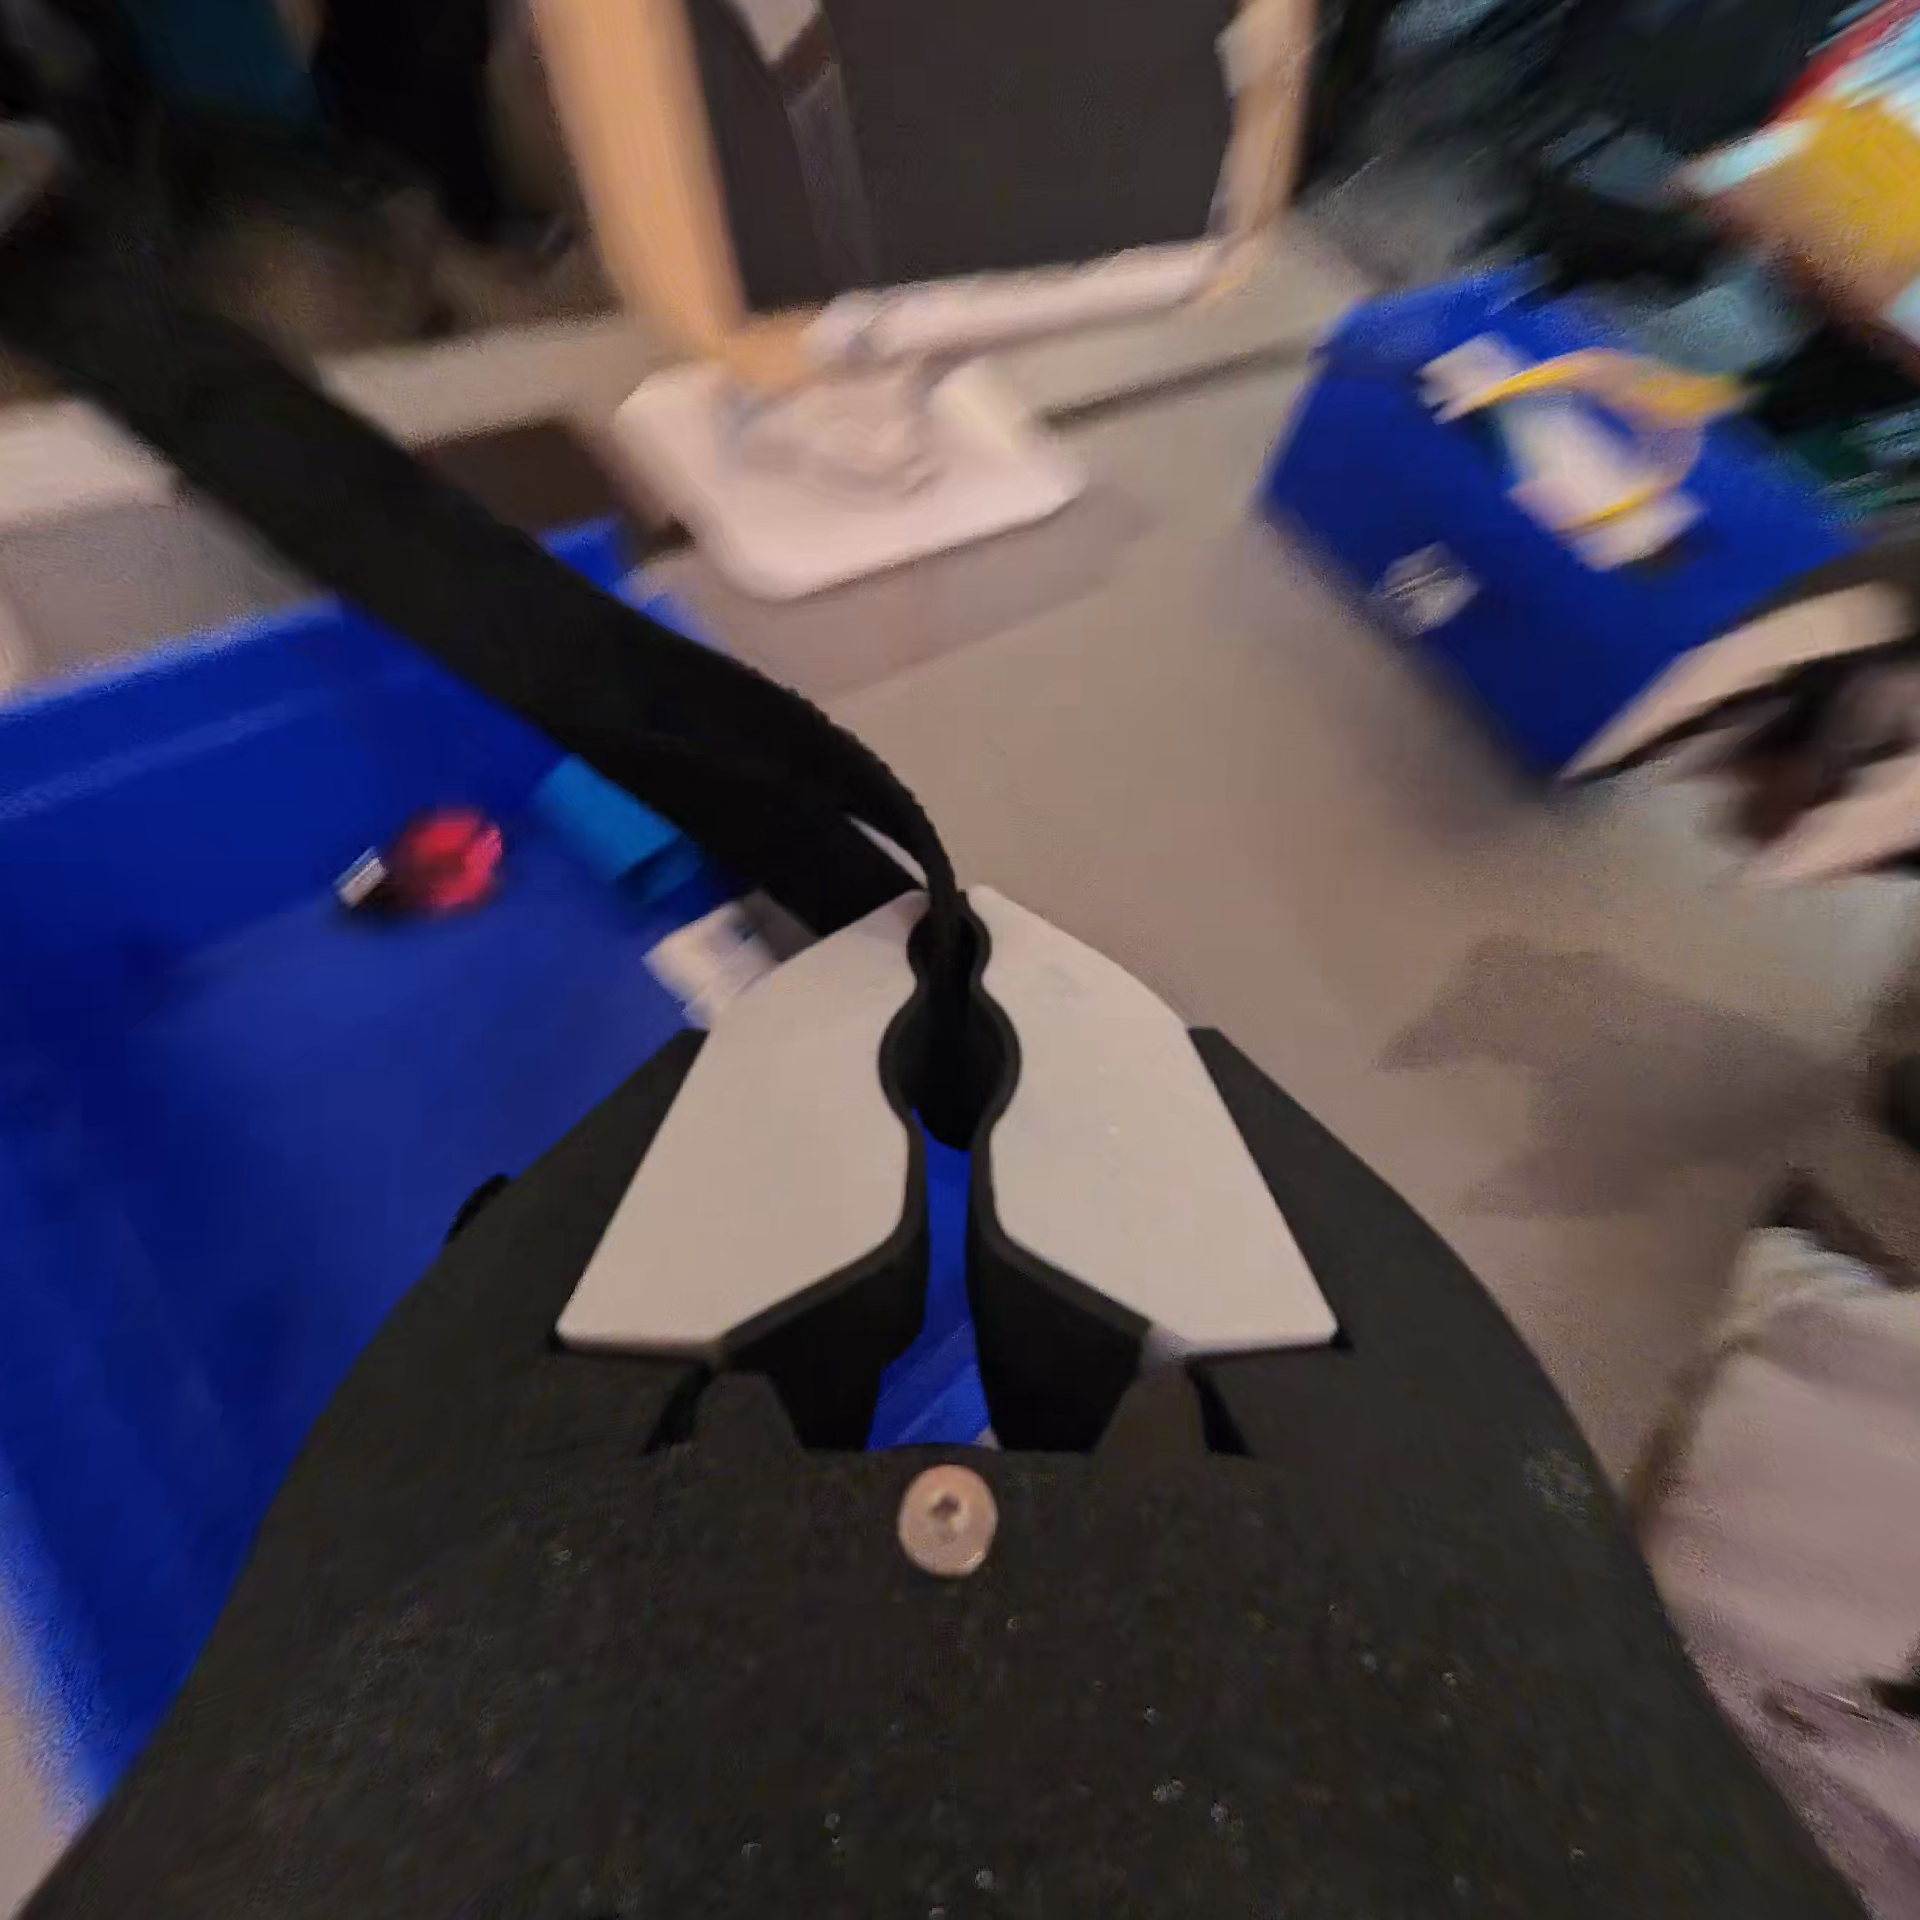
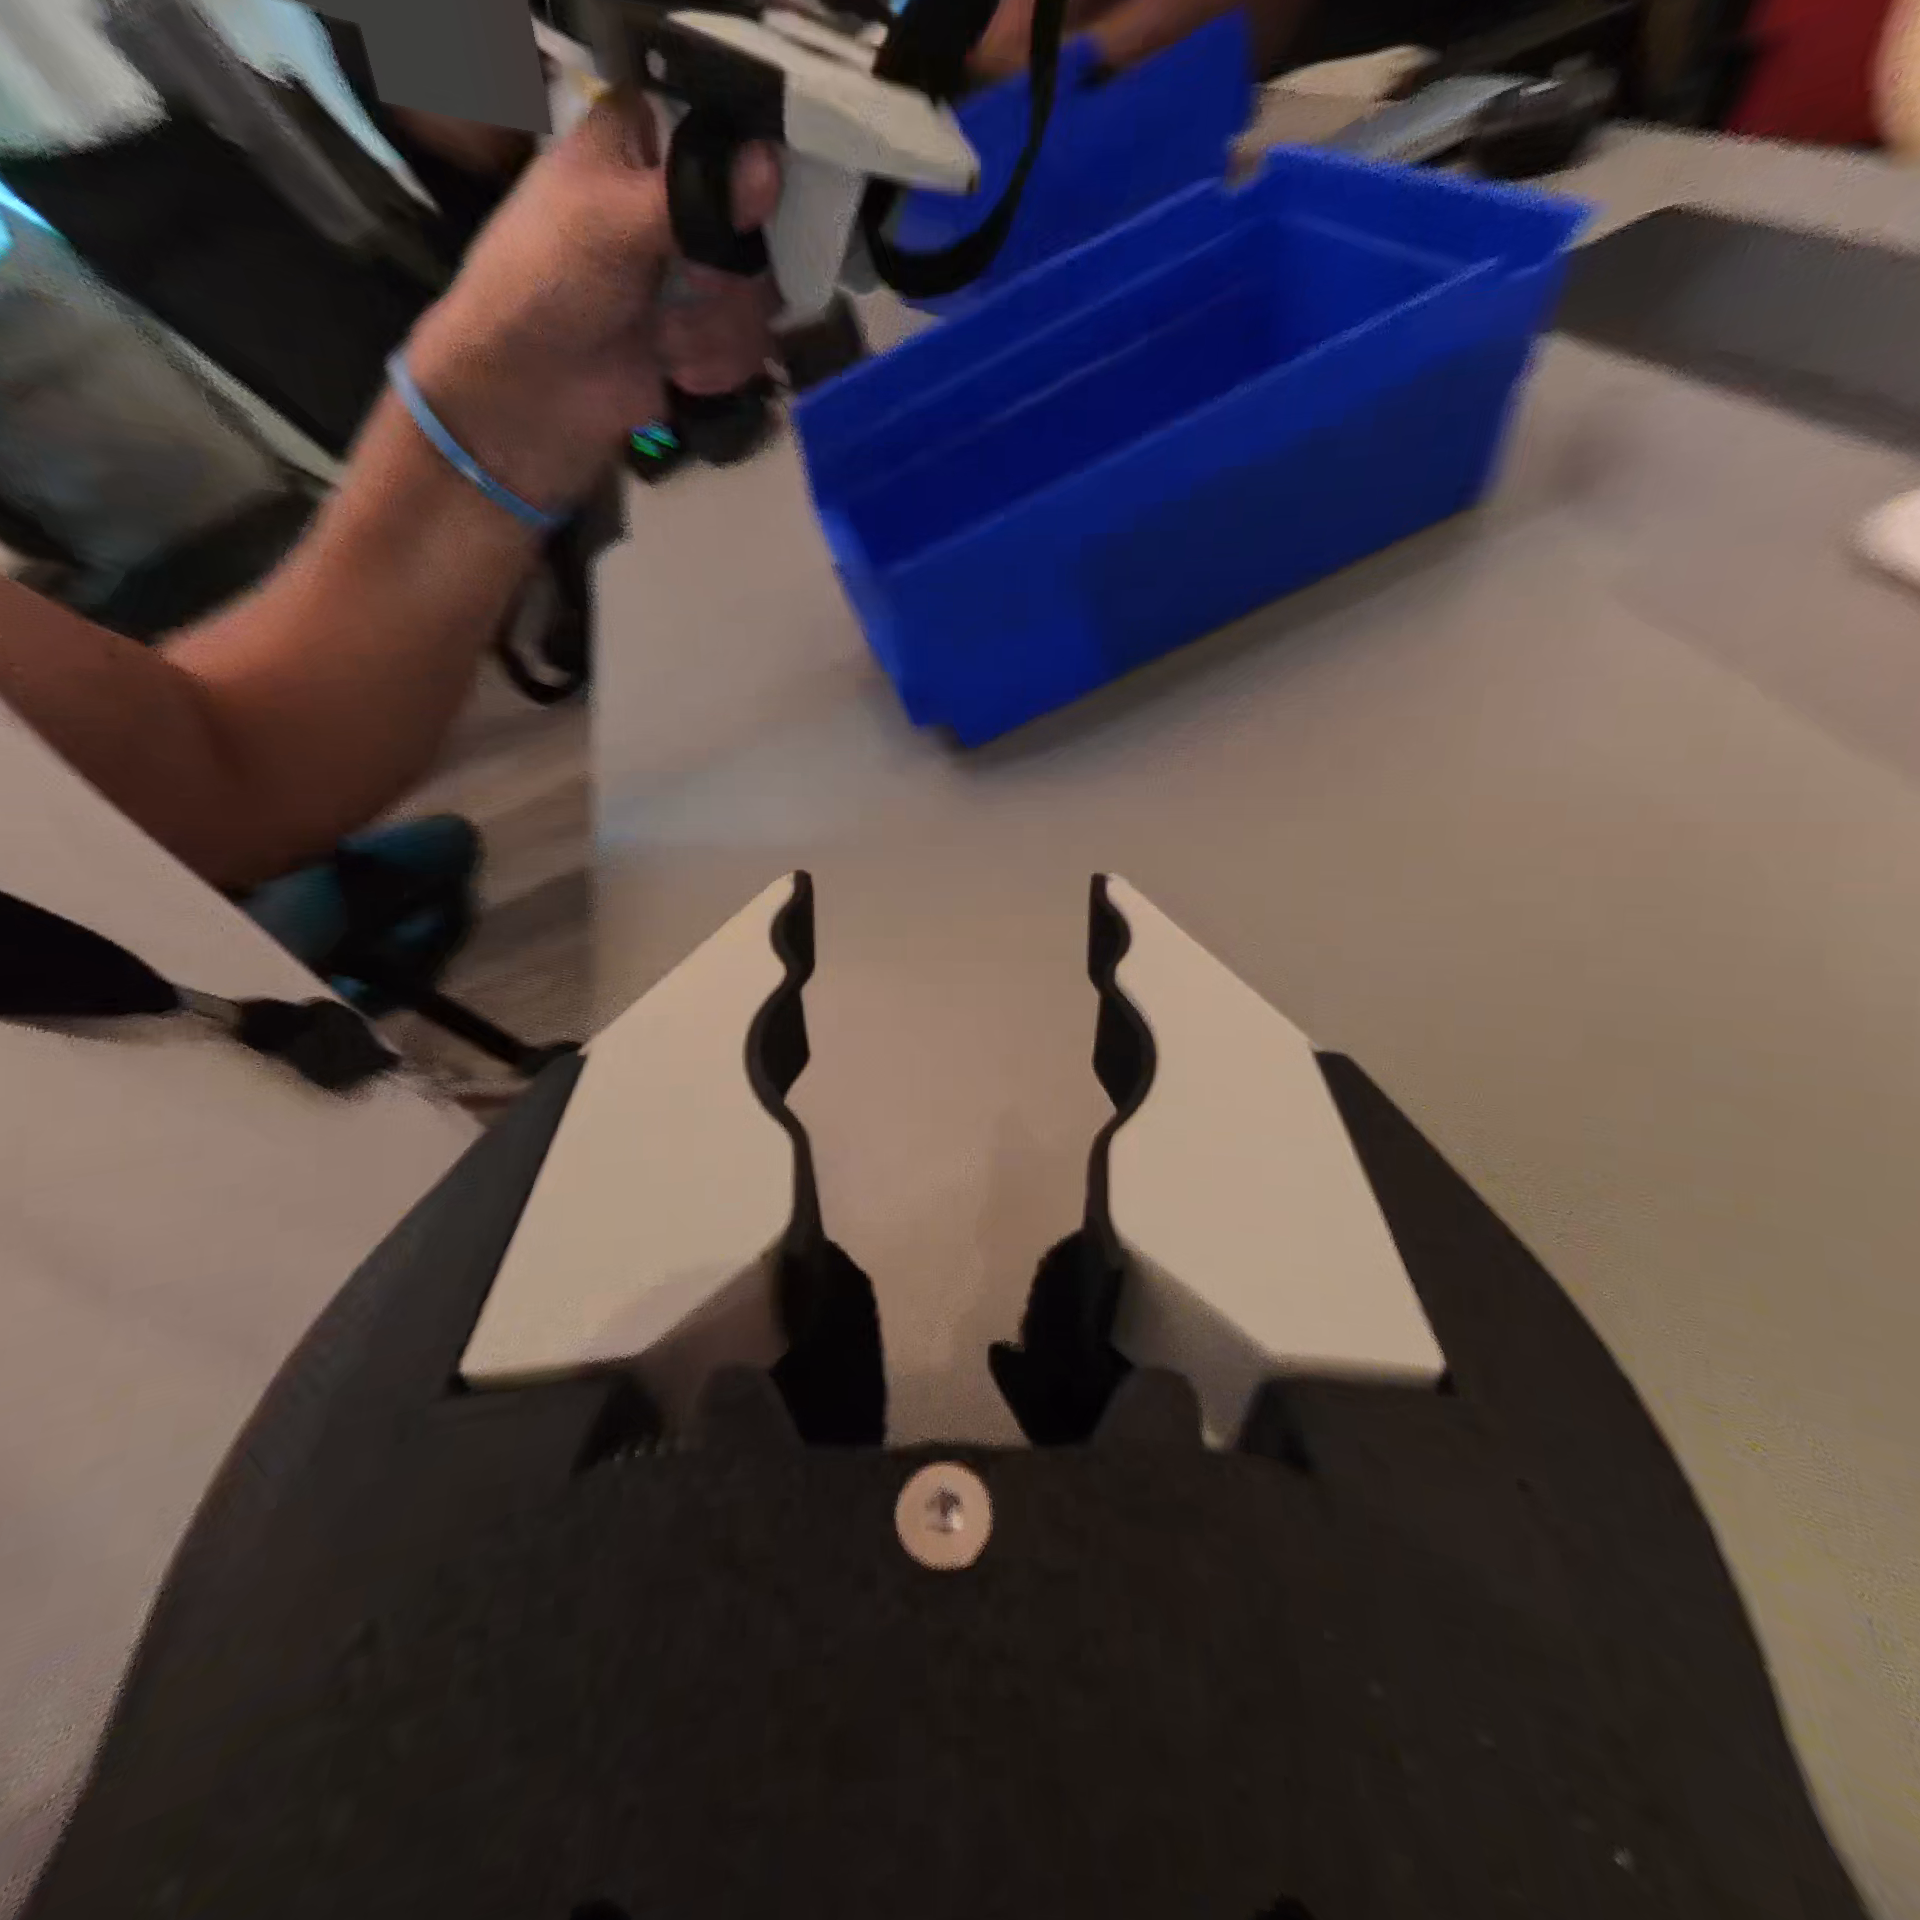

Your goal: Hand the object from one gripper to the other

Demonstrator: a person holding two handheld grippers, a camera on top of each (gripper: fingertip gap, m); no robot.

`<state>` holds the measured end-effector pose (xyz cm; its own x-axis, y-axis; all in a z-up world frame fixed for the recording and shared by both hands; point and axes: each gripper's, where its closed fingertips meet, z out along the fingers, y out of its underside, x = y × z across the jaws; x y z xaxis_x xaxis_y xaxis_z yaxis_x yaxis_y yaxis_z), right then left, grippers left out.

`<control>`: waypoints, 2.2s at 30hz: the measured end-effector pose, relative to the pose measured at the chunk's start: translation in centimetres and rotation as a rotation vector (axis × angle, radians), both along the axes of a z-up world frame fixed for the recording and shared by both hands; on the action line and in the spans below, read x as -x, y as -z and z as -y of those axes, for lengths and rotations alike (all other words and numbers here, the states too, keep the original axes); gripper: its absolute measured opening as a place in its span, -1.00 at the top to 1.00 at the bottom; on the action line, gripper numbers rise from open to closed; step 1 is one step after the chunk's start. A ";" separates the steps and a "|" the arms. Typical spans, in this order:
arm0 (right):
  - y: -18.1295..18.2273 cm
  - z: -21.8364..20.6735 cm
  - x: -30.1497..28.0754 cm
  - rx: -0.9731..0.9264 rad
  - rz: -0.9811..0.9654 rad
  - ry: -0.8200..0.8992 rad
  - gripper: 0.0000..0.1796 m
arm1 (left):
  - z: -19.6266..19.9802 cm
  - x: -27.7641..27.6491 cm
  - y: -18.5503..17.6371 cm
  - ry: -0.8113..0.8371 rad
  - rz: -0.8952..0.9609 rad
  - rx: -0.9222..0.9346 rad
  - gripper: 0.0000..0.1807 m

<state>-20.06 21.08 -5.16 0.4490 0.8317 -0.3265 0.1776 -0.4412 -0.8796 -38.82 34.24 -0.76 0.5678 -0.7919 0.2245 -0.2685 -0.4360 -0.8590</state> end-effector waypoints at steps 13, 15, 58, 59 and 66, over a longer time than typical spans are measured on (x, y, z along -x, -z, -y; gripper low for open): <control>-6.8 1.0 0.8 0.437 -1.107 -0.443 0.30 | 19.4 -15.9 -3.7 0.798 0.749 0.208 1.00; -6.9 1.3 0.9 0.400 -1.107 -0.440 0.33 | 20.0 -16.9 -2.2 0.814 0.776 0.275 1.00; -0.2 1.4 2.2 0.326 -0.602 -0.282 0.45 | 14.4 -16.3 1.4 0.615 0.503 0.303 0.97; -0.3 2.0 2.9 0.302 -0.574 -0.308 0.45 | 14.2 -16.6 2.2 0.592 0.474 0.311 0.97; 3.0 2.1 4.8 0.085 -0.207 -0.212 0.95 | 12.5 -16.4 3.2 0.496 0.484 0.354 0.96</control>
